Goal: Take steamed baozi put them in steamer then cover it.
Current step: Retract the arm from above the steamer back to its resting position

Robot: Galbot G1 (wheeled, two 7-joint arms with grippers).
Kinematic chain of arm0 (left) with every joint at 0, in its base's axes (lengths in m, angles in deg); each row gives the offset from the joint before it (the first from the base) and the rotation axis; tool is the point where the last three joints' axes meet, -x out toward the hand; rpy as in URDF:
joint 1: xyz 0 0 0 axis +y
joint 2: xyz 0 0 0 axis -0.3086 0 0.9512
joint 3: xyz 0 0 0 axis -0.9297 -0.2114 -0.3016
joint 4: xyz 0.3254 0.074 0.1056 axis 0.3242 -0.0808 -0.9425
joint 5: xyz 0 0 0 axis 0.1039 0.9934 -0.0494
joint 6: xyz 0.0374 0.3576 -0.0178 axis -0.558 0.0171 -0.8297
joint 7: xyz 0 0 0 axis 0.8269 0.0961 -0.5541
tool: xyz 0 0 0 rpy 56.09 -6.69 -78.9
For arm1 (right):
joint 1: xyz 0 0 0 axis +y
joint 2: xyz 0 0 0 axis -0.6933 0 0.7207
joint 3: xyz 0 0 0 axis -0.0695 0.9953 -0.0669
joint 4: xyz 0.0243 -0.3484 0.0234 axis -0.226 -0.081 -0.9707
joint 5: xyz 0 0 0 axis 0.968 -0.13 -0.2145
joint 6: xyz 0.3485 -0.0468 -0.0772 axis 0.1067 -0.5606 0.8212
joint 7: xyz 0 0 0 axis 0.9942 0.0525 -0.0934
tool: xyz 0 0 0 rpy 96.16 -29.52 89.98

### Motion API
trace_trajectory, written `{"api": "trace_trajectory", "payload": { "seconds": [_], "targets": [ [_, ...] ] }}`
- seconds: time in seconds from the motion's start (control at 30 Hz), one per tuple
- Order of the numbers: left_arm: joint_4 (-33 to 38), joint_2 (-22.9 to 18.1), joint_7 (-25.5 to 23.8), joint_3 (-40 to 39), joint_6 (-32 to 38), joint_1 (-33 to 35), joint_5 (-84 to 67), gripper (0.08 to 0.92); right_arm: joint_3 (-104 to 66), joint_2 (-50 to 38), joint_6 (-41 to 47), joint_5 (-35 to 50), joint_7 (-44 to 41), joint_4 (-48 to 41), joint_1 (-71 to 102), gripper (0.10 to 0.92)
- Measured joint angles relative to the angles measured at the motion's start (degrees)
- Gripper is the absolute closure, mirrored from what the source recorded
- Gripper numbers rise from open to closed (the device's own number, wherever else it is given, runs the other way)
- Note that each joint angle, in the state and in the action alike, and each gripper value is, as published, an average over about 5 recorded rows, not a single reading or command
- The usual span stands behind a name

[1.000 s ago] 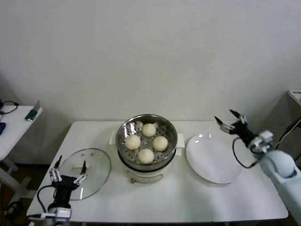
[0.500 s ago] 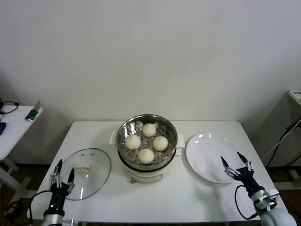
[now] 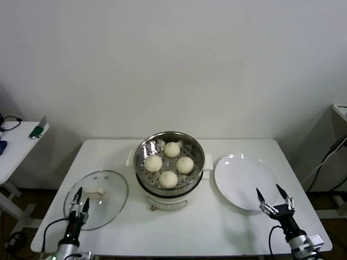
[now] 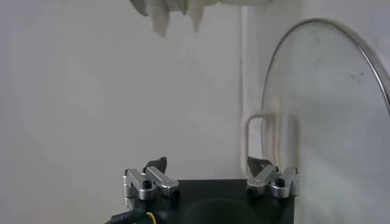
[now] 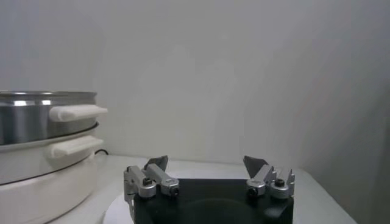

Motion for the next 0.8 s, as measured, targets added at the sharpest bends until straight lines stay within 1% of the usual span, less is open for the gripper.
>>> {"api": "trace_trajectory", "payload": {
  "seconds": [0.3,0.4,0.8],
  "targets": [
    [-5.5,0.3,0.4,-0.9,-0.2,-5.1,1.8,0.189,-1.1,1.4,-1.1,-0.4,0.4,0.8,1.4,0.203],
    [-7.0,0.3,0.4,-1.1,-0.2,-6.5,1.9,0.251,-1.2,1.8,-1.4,-0.5,0.6,0.8,1.5,0.203],
    [-10.2,-0.1,-0.2,-1.3,-0.1,-9.1,3.1,0.597,-1.3,2.4,-1.6,-0.8,1.1,1.2,1.3,0.203]
  ]
}}
